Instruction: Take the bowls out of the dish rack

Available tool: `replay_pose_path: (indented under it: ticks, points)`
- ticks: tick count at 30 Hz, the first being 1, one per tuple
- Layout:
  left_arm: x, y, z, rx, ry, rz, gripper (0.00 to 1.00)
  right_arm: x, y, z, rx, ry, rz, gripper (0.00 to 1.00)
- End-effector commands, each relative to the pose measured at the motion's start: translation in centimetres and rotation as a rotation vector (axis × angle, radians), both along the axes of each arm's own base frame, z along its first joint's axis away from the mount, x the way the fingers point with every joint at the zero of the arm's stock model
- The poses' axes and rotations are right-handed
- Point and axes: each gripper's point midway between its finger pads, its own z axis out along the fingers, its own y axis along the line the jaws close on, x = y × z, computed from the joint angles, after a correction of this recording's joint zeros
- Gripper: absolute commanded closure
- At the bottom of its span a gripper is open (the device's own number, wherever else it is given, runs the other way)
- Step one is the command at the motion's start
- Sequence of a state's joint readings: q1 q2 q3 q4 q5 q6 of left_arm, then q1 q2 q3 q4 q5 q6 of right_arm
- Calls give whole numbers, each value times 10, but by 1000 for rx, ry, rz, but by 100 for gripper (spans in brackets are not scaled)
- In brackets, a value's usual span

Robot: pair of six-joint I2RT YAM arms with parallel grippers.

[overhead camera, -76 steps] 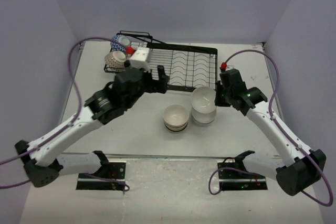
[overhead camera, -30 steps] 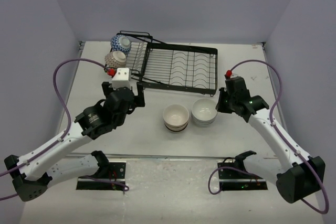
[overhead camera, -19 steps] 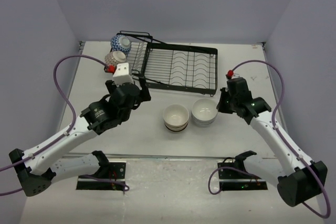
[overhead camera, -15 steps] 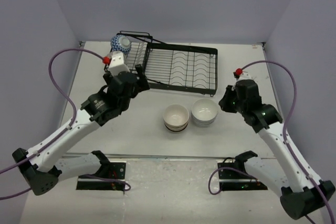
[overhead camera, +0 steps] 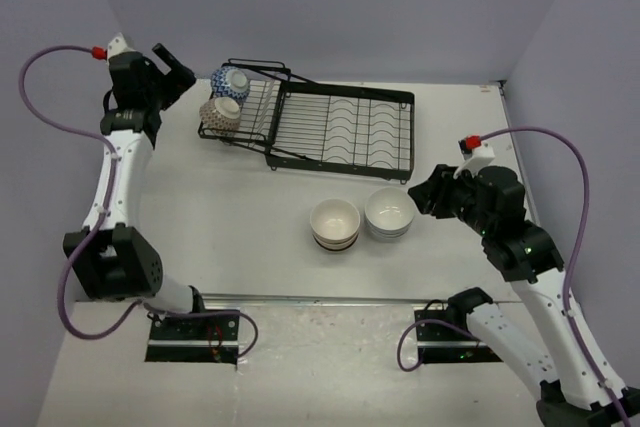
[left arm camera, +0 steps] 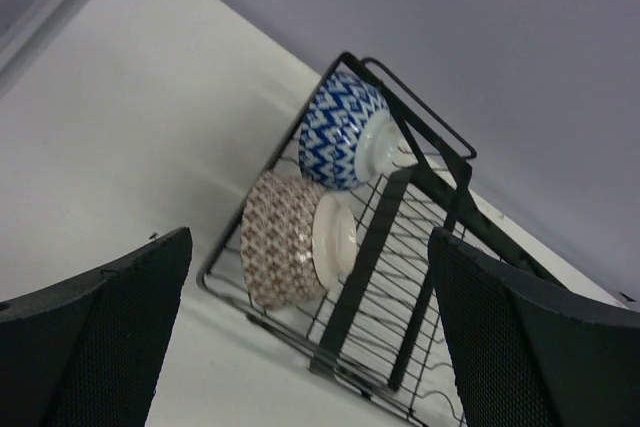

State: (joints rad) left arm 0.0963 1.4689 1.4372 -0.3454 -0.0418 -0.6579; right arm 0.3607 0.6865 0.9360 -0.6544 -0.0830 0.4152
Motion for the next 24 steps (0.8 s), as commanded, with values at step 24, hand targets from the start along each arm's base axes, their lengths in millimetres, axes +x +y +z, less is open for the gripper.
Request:
replay_pose_path:
  ticks: [24]
  points:
    - [76, 3, -90, -399, -40, -599, 0, -14, 28, 8, 17, -58, 221, 52]
